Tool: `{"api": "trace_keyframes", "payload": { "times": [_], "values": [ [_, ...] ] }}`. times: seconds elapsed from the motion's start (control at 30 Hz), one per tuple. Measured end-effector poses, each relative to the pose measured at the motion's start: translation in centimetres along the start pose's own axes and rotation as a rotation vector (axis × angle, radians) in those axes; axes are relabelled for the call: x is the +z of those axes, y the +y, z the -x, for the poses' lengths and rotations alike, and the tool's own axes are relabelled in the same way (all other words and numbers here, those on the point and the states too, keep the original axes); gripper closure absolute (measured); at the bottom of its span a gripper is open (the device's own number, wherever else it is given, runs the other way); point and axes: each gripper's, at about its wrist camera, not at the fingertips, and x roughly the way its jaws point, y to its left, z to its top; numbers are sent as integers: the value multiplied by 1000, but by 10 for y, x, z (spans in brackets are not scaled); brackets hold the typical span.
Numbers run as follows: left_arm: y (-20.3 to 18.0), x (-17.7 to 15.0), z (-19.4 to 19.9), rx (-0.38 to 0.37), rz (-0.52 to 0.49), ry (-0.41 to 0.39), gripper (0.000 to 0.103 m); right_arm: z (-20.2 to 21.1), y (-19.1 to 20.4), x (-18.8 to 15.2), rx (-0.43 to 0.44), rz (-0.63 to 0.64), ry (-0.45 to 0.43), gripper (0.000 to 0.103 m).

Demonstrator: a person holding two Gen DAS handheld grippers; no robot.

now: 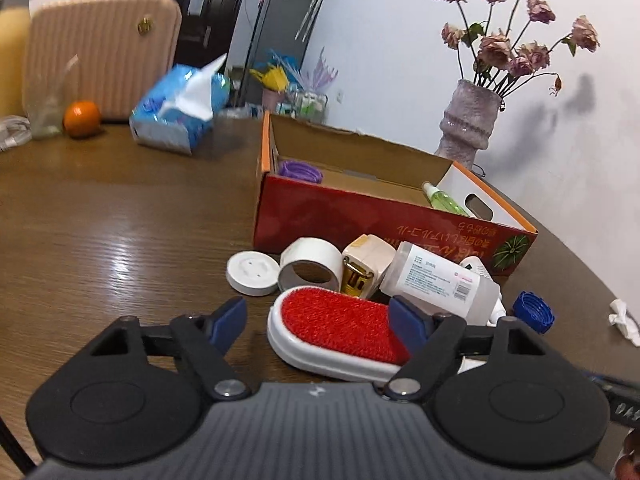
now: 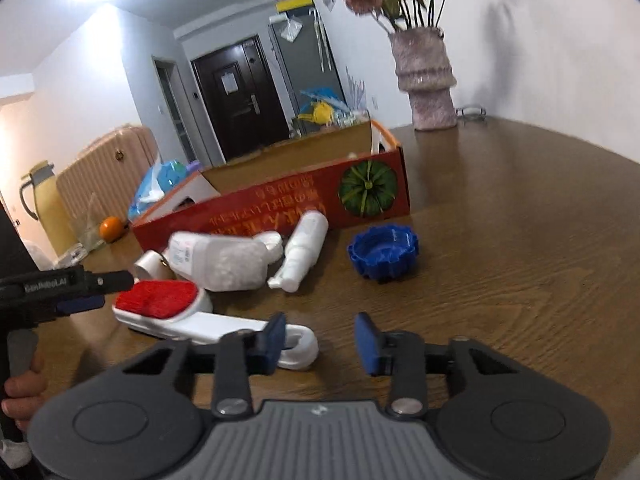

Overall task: Organize rigid objects
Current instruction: 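Grasp the red lint brush head with the left tool while the right tool grips its white handle, then carry the lint brush with both tools and lower it into the box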

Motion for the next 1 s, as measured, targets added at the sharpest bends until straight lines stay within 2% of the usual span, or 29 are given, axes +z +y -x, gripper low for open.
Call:
{"api": "trace_keyframes", "payload": {
  "times": [0.13,0.23,0.33,0.43,0.57,0.63,0.83,1.0],
  "values": [
    [3,-1,-12,11,20,15,30,-3,0,1,11,9,0,75],
    [7,-2,-14,-20,49,17,39,-4,-2,5,23,12,13,75],
    [4,-6,-9,-14,55,16,40,-4,-4,6,16,16,11,75],
    [-2,-16,3,-11,61,14,41,-2,-5,6,-12,29,4,77],
    [-11,-37,34,-24,63,26,42,10,-6,3,-21,46,1,87],
    [-15,-46,49,-20,57,31,42,17,-7,-1,-11,77,4,87],
    [-20,-63,79,-26,62,54,45,33,-25,-4,55,-18,53,85],
    [-21,-67,84,-19,75,54,45,29,-37,7,125,-58,168,85]
  ]
}}
